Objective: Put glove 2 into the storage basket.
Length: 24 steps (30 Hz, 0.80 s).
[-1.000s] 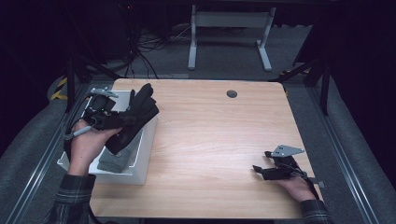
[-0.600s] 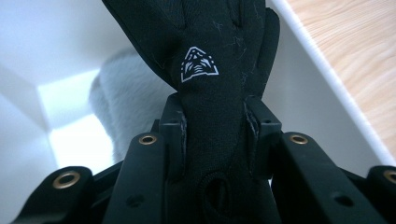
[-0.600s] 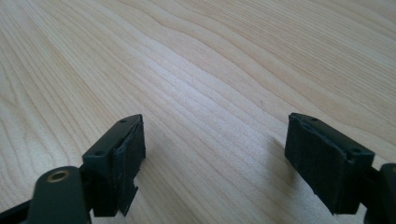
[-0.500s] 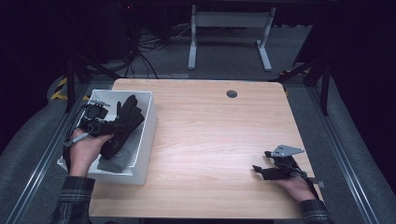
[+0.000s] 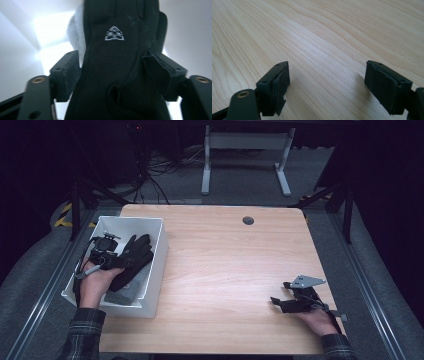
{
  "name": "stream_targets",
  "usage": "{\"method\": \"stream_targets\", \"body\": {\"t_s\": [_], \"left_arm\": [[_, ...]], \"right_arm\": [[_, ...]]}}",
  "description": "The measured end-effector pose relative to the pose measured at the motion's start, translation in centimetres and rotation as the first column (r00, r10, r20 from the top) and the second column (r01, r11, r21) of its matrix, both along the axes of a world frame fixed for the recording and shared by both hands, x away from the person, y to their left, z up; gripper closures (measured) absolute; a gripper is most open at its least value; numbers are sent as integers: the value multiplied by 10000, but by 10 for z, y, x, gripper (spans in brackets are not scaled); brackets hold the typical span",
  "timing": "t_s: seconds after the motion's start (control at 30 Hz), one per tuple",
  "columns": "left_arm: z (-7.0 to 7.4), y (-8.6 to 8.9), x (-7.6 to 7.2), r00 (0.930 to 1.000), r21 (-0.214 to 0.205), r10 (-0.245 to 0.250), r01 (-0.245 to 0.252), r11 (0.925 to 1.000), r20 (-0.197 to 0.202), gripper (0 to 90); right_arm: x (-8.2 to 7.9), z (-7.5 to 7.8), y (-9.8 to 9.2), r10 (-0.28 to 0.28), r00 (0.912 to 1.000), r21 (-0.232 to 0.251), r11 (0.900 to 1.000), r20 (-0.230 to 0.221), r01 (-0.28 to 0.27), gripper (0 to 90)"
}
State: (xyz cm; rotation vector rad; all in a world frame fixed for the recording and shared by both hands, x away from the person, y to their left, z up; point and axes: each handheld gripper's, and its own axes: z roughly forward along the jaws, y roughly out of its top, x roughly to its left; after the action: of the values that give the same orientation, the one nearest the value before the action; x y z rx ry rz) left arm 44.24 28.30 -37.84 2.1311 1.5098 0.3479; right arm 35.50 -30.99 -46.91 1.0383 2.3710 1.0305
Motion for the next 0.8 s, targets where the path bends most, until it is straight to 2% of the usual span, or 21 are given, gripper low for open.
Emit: {"method": "stream_targets", "body": {"t_s": [0.23, 0.4, 0.5, 0.53, 0.57, 0.6, 0.63, 0.67, 0.77, 0.8], "left_arm": [[18, -3, -5, 9987, -210, -116, 126, 9997, 499, 181], [37, -13, -11, 9936, -719, -536, 608, 9956, 992, 164], [48, -25, -15, 9874, -926, -940, 1062, 9900, 1271, 163], [51, -29, -16, 9842, -1063, -1142, 1291, 9859, 1353, 162], [51, -29, -16, 9842, -1063, -1142, 1291, 9859, 1353, 162], [55, -38, -17, 9786, -1315, -1449, 1643, 9776, 1458, 162], [55, -38, -17, 9786, -1315, -1449, 1643, 9776, 1458, 162], [57, -43, -18, 9756, -1329, -1574, 1781, 9750, 1531, 162], [59, -56, -20, 9670, -1415, -1933, 2173, 9658, 1659, 162], [60, -65, -21, 9617, -1502, -2125, 2390, 9593, 1732, 162]], "right_arm": [[0, 0, 0, -1, 10000, 1, 10000, -2, 1, 207], [0, 0, 0, 2, 10000, 6, 10000, -2, -2, 207], [0, 0, 0, 1, 10000, 0, 10000, 1, -1, 206], [0, 0, 0, 3, 10000, -2, 10000, 1, -3, 206], [0, 0, 0, 3, 10000, -2, 10000, 1, -3, 206], [0, 0, 0, 13, 10000, 17, 10000, -6, -13, 205], [0, 0, 0, 13, 10000, 17, 10000, -6, -13, 205], [0, 0, 0, 7, 10000, 4, 10000, -2, -7, 205], [0, 0, 0, 9, 10000, -2, 10000, 1, -9, 205], [0, 0, 0, 15, 10000, 8, 10000, -3, -15, 204]]}}
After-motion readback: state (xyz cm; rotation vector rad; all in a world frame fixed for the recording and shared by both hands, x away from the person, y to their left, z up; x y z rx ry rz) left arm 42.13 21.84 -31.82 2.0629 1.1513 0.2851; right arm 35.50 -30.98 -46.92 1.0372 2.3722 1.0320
